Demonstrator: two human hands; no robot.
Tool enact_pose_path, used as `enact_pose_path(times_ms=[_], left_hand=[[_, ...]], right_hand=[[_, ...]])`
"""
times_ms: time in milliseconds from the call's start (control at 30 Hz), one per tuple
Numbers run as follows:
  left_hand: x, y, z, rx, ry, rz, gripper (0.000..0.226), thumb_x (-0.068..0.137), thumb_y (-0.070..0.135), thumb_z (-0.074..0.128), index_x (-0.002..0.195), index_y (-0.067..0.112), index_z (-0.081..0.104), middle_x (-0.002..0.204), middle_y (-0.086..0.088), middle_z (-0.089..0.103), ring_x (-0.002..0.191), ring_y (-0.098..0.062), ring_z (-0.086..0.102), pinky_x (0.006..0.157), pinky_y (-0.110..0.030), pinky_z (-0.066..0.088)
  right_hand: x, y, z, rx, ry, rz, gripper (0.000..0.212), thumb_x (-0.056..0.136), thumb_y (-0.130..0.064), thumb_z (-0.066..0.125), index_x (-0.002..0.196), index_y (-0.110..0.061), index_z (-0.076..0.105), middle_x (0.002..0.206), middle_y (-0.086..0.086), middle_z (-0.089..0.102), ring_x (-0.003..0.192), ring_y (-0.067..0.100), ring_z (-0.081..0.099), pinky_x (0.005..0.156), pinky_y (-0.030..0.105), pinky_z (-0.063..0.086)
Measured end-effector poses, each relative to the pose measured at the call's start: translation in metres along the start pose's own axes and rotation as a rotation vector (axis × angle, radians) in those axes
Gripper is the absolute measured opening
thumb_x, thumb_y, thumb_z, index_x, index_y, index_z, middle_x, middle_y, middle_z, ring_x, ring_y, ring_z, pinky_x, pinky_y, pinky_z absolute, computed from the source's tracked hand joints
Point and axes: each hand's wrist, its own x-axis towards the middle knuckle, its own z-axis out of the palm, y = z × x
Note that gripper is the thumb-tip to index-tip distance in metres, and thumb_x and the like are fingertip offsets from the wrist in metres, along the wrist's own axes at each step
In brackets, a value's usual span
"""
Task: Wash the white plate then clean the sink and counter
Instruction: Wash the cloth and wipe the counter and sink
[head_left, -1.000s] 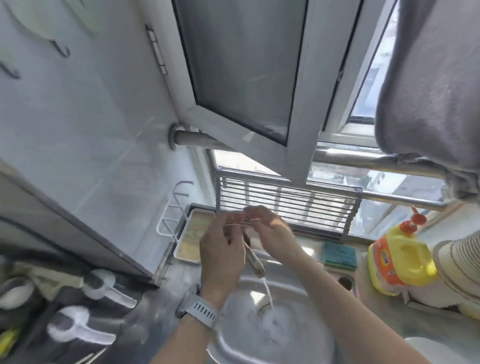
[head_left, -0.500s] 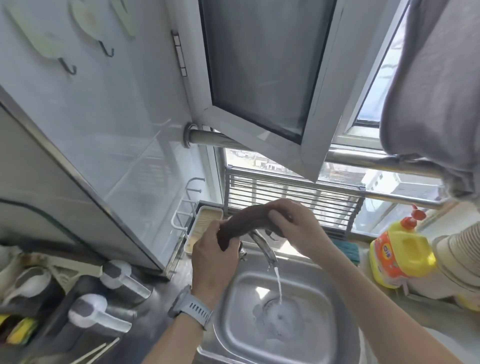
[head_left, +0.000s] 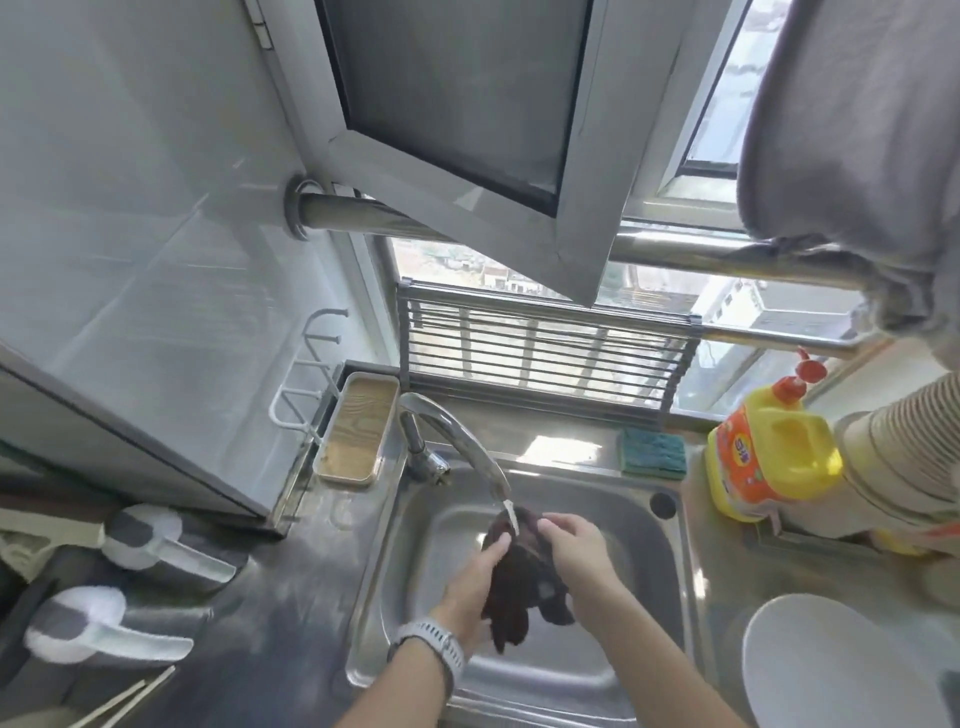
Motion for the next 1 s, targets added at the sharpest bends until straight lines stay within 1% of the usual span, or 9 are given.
enact_pose_path(times_ms=[167,267,367,500,633,733,800,900,1000], left_hand=[[0.017,0.002,0.023,-0.216,-0.199,-0.021,0.068,0.067,0.040,0.093,0.125,0.018,0.066,0.115,-0.015,0.074,0.103,-0.034,0.071,0.088,-0.047,0.059],[0.021,0.009,0.022,0.135,-0.096,0.267,0.046,0.077,0.031,0.087,0.116,0.032,0.063,0.102,-0.005,0.077,0.082,-0.021,0.073,0.064,-0.032,0.056],[0.031,0.018,0.012,0.607,0.064,0.691,0.045,0.077,0.037,0.082,0.118,0.037,0.064,0.097,0.012,0.075,0.086,-0.001,0.070,0.074,-0.020,0.055],[0.048,0.024,-0.012,1.138,0.173,1.074,0.042,0.079,0.008,0.068,0.117,0.026,0.067,0.105,0.004,0.073,0.097,-0.016,0.069,0.084,-0.028,0.056],[0.041,0.037,-0.027,1.408,0.001,1.342,0.072,0.054,0.018,0.094,0.113,0.022,0.053,0.110,-0.008,0.069,0.089,-0.021,0.069,0.077,-0.028,0.061],[0.038,0.050,-0.031,1.524,0.065,1.488,0.077,0.056,0.015,0.094,0.121,0.013,0.051,0.122,-0.014,0.070,0.094,-0.024,0.075,0.077,-0.029,0.063],[0.038,0.056,-0.035,1.539,0.058,1.598,0.057,0.074,0.010,0.077,0.126,0.007,0.053,0.122,-0.014,0.072,0.098,-0.023,0.075,0.083,-0.029,0.061],[0.045,0.051,-0.039,1.627,0.021,1.618,0.045,0.085,0.010,0.054,0.127,0.002,0.065,0.113,-0.009,0.075,0.095,-0.019,0.073,0.083,-0.029,0.060],[0.053,0.044,-0.032,1.841,0.018,1.448,0.031,0.076,0.014,0.061,0.103,0.015,0.076,0.086,0.004,0.074,0.074,-0.013,0.068,0.066,-0.023,0.059]], right_hand=[[-0.020,0.009,0.007,0.140,-0.029,-0.052,0.019,0.090,-0.014,0.062,0.086,-0.016,0.080,0.085,0.004,0.078,0.085,0.017,0.074,0.075,0.028,0.057],[-0.003,0.012,-0.010,0.279,-0.059,0.037,0.015,0.073,0.000,0.062,0.073,0.000,0.077,0.080,0.017,0.075,0.082,0.032,0.069,0.073,0.031,0.057],[0.026,0.016,-0.016,0.358,-0.069,0.244,0.024,0.080,-0.014,0.056,0.090,-0.003,0.074,0.098,0.016,0.073,0.095,0.034,0.067,0.078,0.039,0.058],[0.052,0.008,-0.015,0.547,-0.591,0.490,0.052,0.088,-0.043,0.057,0.124,-0.007,0.067,0.132,0.019,0.063,0.121,0.039,0.059,0.108,0.057,0.042],[0.059,-0.014,0.002,0.422,-0.969,0.473,0.057,0.088,-0.043,0.062,0.125,0.001,0.059,0.124,0.025,0.060,0.117,0.041,0.056,0.115,0.062,0.030],[0.070,-0.021,0.005,0.368,-1.190,0.471,0.069,0.090,-0.044,0.045,0.141,0.001,0.045,0.141,0.031,0.047,0.125,0.050,0.047,0.105,0.062,0.039],[0.073,-0.023,0.003,0.300,-1.279,0.428,0.064,0.089,-0.030,0.048,0.144,0.000,0.038,0.146,0.027,0.043,0.124,0.047,0.052,0.095,0.046,0.053],[0.080,-0.028,0.002,0.027,-1.229,0.393,0.025,0.091,-0.009,0.048,0.112,-0.012,0.061,0.117,0.013,0.065,0.093,0.026,0.075,0.059,0.017,0.053],[0.082,-0.038,0.010,-0.313,-1.334,0.353,0.020,0.095,-0.006,0.050,0.111,-0.007,0.061,0.106,0.011,0.074,0.077,0.011,0.074,0.055,0.013,0.052]])
